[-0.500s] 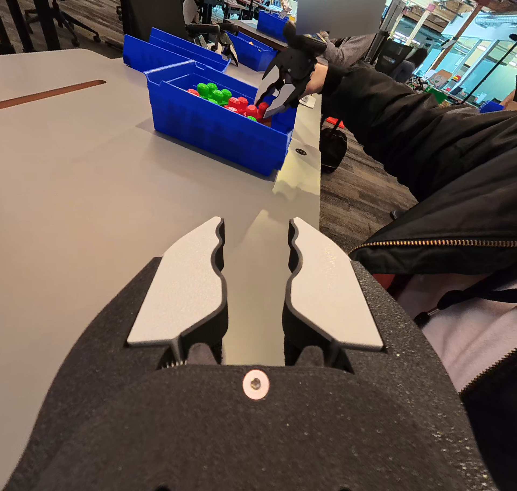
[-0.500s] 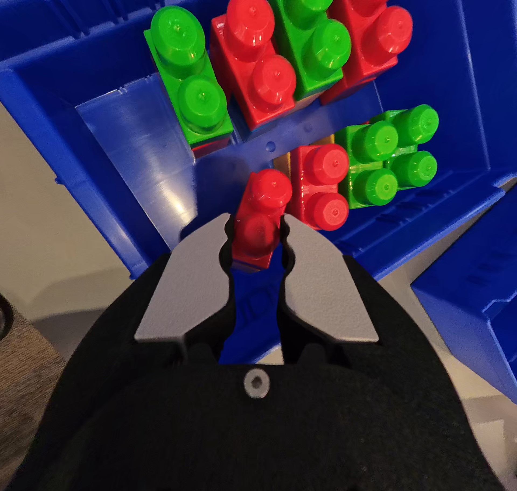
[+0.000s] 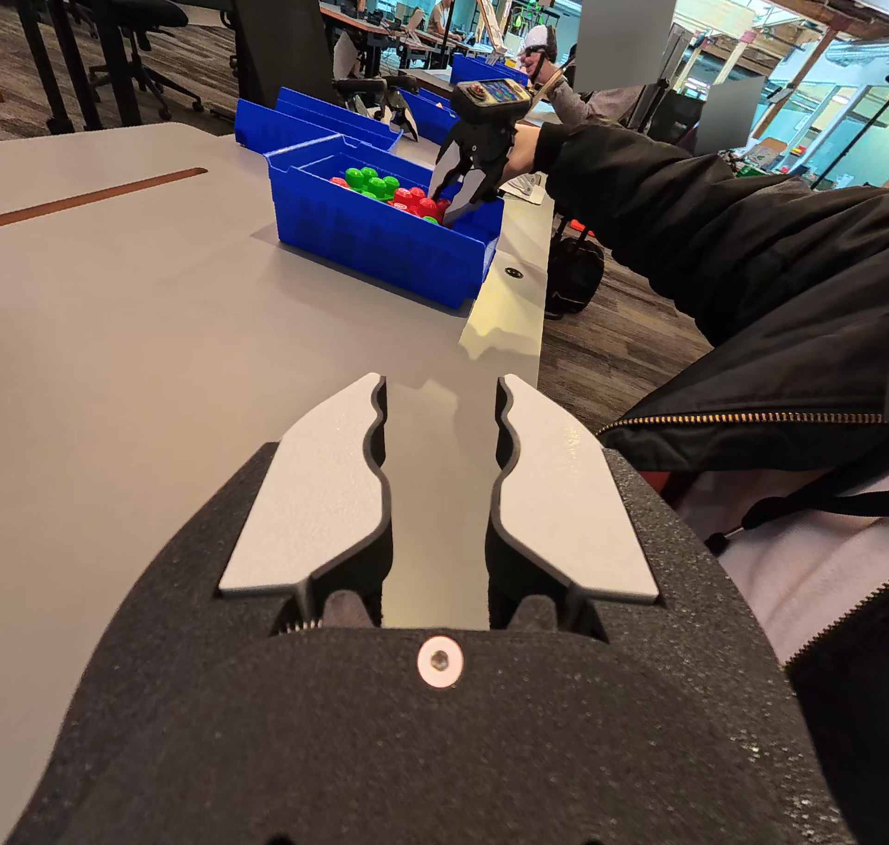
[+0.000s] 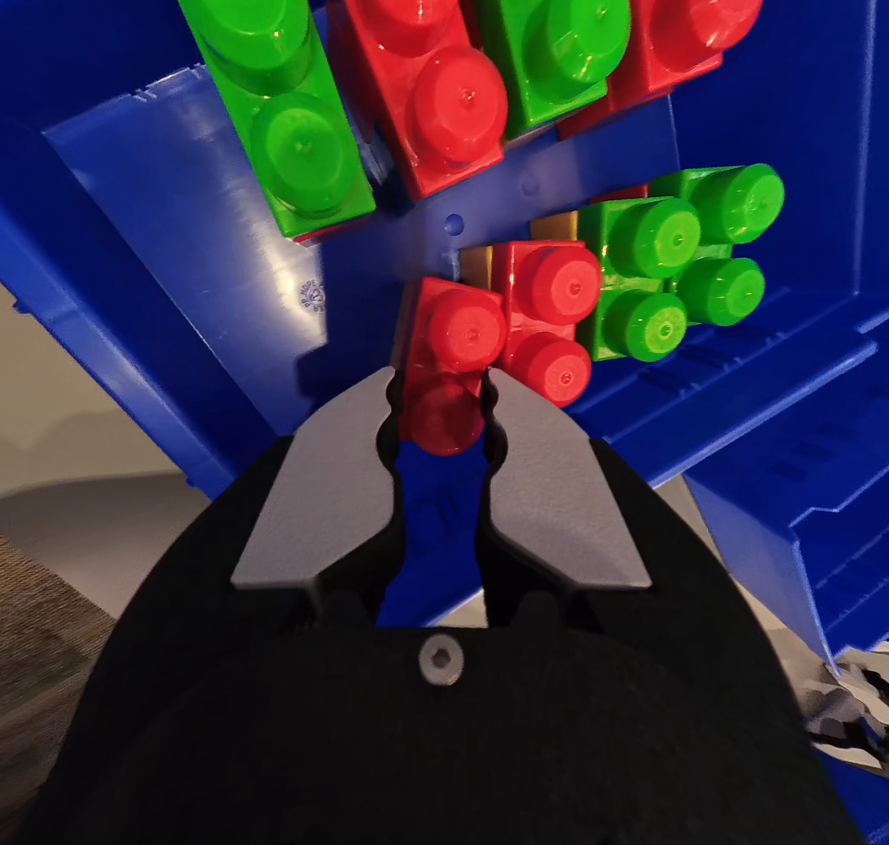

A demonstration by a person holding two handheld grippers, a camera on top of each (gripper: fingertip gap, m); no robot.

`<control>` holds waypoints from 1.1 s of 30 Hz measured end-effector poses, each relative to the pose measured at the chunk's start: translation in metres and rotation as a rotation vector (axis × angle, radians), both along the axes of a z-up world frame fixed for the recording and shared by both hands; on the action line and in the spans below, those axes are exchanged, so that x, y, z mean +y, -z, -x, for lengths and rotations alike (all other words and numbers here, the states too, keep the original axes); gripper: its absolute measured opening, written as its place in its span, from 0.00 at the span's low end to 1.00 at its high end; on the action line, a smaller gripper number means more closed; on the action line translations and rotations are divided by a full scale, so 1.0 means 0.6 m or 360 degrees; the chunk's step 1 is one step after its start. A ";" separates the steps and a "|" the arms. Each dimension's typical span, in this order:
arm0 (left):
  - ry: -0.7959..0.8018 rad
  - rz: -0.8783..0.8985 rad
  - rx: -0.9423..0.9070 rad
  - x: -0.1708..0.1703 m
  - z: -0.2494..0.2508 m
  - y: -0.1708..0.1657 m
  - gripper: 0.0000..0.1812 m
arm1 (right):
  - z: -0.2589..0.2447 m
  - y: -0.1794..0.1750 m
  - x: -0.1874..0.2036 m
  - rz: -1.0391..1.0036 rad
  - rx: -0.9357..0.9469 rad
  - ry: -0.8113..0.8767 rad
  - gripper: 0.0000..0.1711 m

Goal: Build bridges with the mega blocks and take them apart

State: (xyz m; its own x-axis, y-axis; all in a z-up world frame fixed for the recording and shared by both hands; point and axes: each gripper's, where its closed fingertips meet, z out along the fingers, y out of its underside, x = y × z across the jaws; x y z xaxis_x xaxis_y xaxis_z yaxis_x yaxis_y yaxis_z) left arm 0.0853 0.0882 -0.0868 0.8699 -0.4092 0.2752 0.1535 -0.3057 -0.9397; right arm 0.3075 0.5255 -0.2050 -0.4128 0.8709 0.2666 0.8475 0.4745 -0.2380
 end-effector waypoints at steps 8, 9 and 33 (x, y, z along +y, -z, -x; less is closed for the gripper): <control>-0.0043 -0.0039 -0.0029 -0.010 0.009 -0.015 0.24 | 0.011 -0.039 -0.012 -0.0018 0.0192 -0.0019 0.14; -0.0049 -0.0048 -0.0035 -0.013 0.008 -0.017 0.24 | 0.014 -0.052 -0.020 -0.0007 0.0284 -0.0018 0.11; -0.1678 0.0220 0.0523 -0.361 0.352 0.028 0.34 | 0.131 -0.288 -0.253 0.0883 0.1883 0.0193 0.00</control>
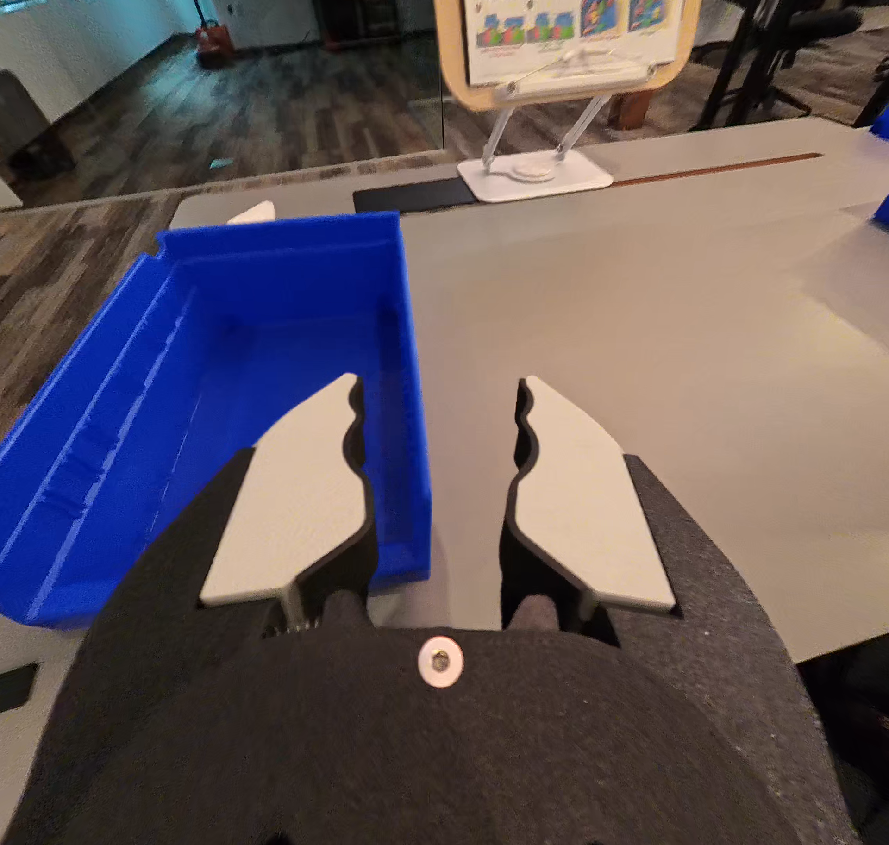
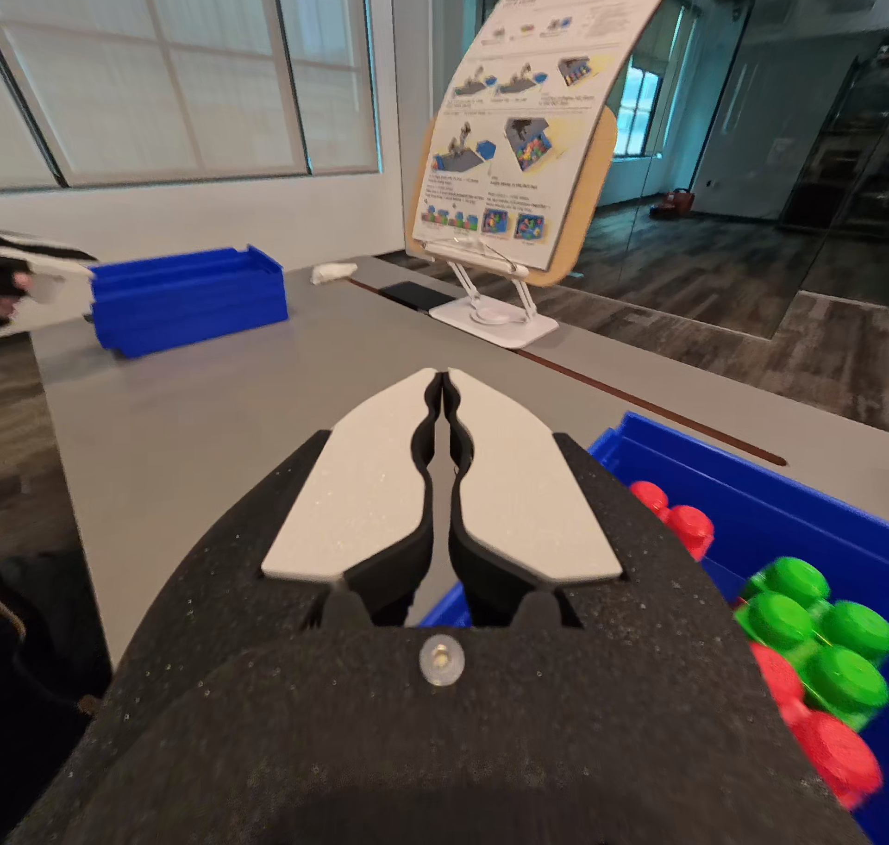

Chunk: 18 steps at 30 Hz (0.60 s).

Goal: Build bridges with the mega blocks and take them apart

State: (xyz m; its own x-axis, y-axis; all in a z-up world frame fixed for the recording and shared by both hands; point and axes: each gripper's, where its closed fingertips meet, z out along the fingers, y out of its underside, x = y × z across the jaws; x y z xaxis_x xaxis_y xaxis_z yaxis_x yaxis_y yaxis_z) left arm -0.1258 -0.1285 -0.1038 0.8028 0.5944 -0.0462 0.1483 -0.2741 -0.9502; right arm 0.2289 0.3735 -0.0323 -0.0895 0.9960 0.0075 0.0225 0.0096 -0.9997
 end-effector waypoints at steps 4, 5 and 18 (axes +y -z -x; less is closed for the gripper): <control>-0.0016 0.0064 -0.0024 0.002 0.023 0.033 0.37 | -0.004 -0.034 -0.027 -0.0051 0.0190 -0.0077 0.04; -0.0025 0.0087 -0.0024 0.003 0.026 0.040 0.37 | -0.005 -0.034 -0.032 -0.0056 0.0182 -0.0101 0.06; 0.0013 0.0159 -0.0094 -0.015 0.024 0.092 0.38 | -0.063 -0.004 0.016 0.0018 -0.0022 0.0260 0.00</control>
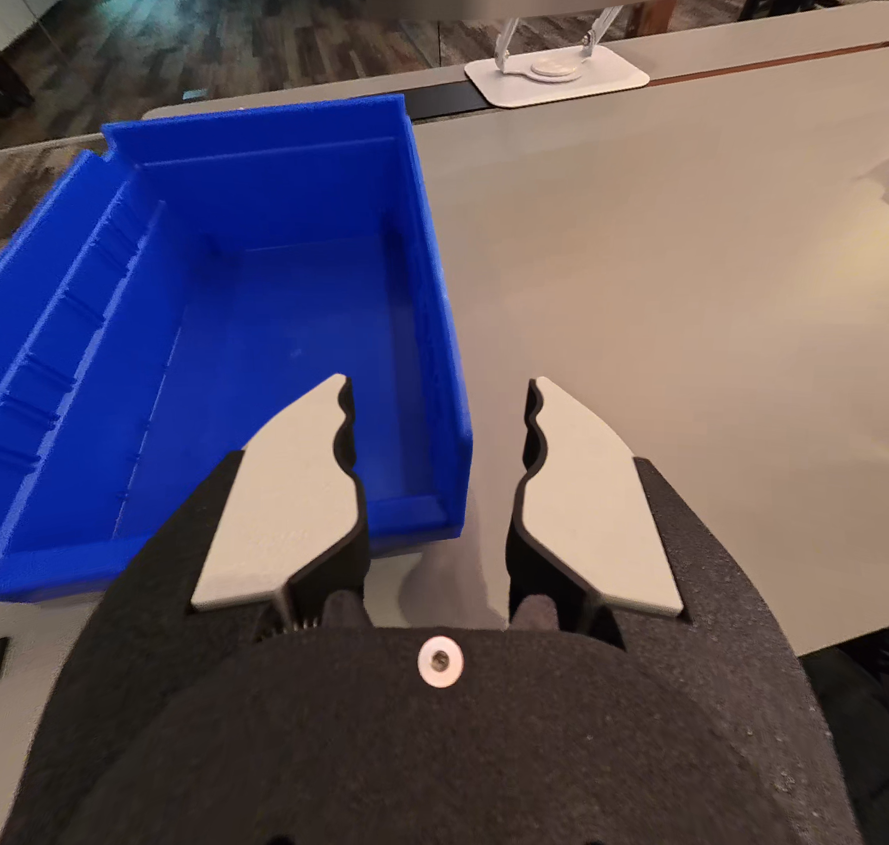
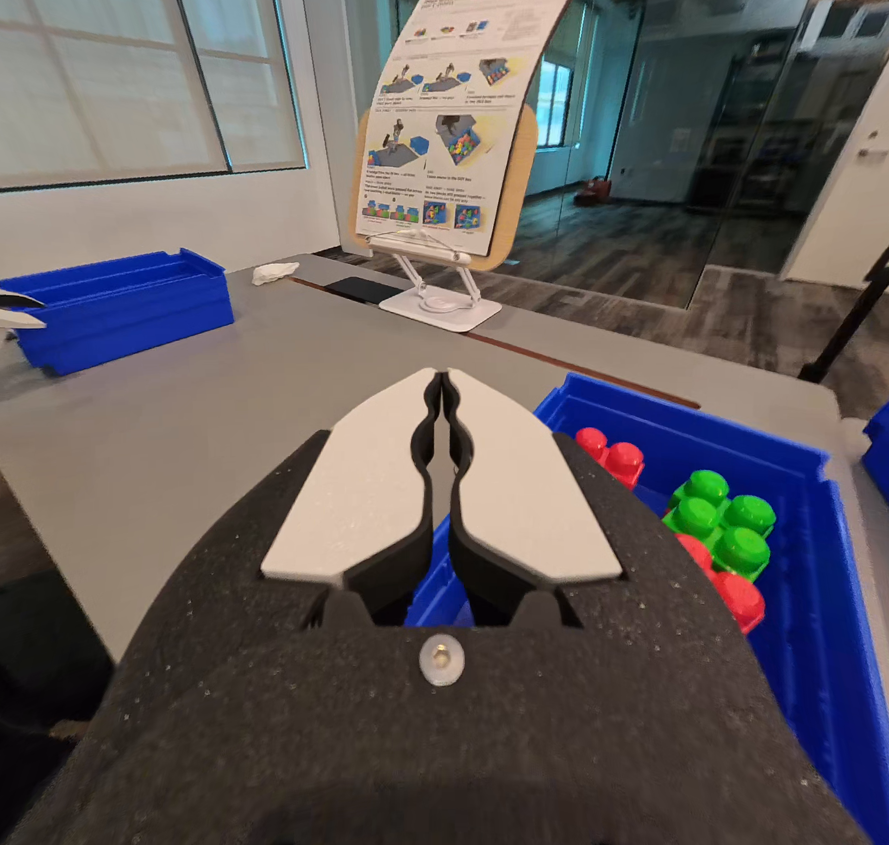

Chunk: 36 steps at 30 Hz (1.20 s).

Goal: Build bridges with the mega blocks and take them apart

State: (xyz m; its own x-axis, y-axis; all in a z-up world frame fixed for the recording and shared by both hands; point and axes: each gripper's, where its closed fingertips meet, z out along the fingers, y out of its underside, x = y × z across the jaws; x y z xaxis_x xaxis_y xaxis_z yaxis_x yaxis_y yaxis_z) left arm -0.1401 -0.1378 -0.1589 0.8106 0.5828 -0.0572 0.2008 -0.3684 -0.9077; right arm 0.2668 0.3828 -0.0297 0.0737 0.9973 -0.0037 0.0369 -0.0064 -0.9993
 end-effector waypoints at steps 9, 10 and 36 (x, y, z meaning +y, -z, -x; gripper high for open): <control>-0.0077 0.0080 0.0044 0.002 0.011 0.016 0.35 | -0.155 0.096 0.136 -0.0152 -0.0594 0.0767 0.25; -0.0082 0.0080 0.0037 0.003 0.011 0.021 0.35 | -0.170 0.106 0.143 -0.0141 -0.0618 0.0824 0.28; -0.0127 0.0240 -0.0004 0.056 0.046 0.080 0.13 | -0.188 0.286 0.264 0.0180 -0.0914 0.0883 0.05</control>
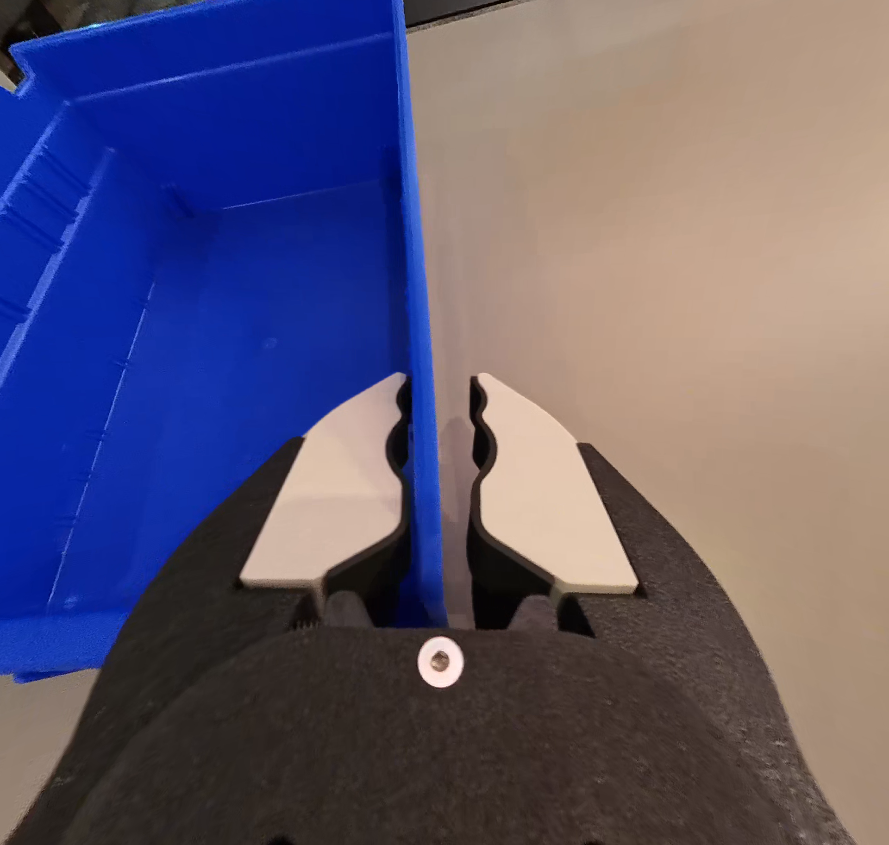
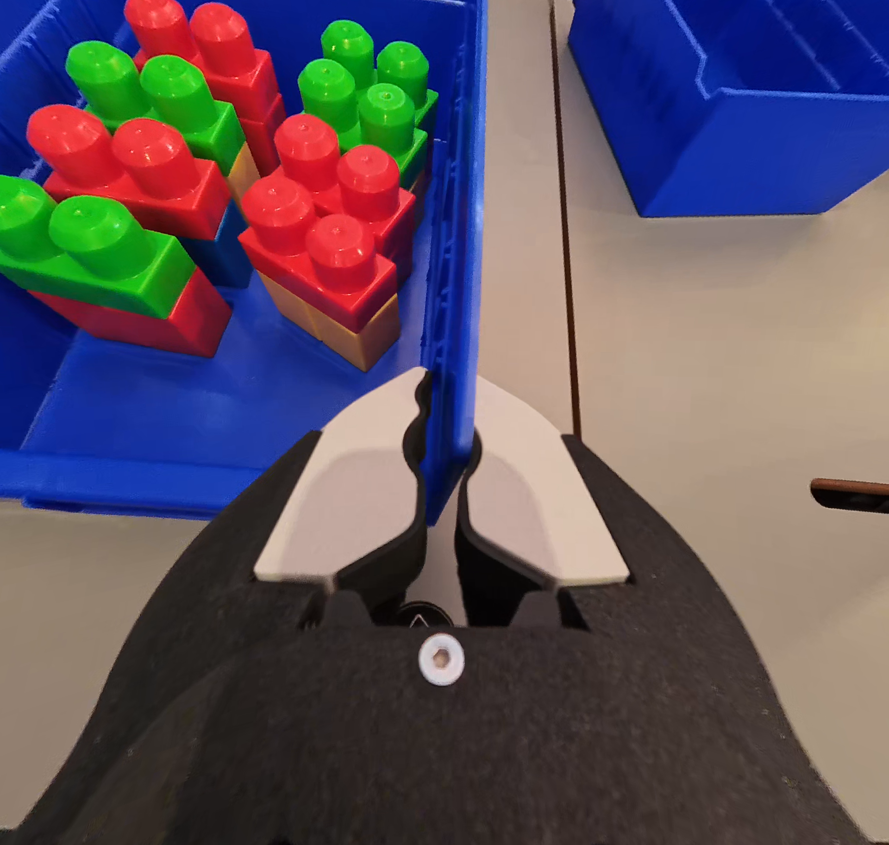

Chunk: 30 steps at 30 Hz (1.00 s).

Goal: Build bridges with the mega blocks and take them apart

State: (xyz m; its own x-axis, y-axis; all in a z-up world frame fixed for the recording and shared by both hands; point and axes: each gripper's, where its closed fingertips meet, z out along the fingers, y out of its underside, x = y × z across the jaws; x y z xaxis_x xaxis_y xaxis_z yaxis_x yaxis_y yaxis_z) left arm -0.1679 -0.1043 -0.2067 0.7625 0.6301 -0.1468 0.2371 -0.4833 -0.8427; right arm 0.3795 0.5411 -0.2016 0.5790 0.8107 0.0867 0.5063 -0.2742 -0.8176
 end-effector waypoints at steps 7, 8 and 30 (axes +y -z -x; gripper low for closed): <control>-0.0039 0.0006 0.0046 -0.009 0.009 -0.001 0.04 | 0.002 0.001 -0.003 0.0122 0.0122 -0.0067 0.03; -0.0042 0.0004 0.0056 -0.009 0.009 -0.001 0.04 | 0.003 0.000 -0.003 0.0119 0.0141 -0.0093 0.03; -0.0022 0.0035 0.0029 -0.006 0.004 -0.002 0.03 | -0.002 0.023 -0.007 0.0279 -0.0104 0.0048 0.04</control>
